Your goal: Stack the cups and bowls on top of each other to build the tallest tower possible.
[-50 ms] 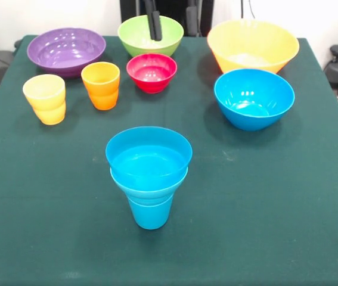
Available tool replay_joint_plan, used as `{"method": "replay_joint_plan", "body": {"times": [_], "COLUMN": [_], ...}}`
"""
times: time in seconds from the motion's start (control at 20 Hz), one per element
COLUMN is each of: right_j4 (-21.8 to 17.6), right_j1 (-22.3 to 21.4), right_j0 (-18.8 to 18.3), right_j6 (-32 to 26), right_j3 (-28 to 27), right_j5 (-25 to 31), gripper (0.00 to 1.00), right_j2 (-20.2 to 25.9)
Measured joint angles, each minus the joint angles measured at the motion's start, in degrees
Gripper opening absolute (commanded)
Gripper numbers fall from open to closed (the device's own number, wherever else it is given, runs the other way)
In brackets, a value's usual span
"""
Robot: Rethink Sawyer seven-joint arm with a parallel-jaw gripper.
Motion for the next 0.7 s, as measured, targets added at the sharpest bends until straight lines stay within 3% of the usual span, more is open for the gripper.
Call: {"method": "replay_joint_plan", "body": {"times": [0.7], "right_j4": [-0.8], "right_j1": [7.4], "right_j0": [4.8], "right_j6": [5.3], "right_j3": [2.7], "right_j5": [-12.6], "gripper": [1.0], "right_j2": [-8.9]}}
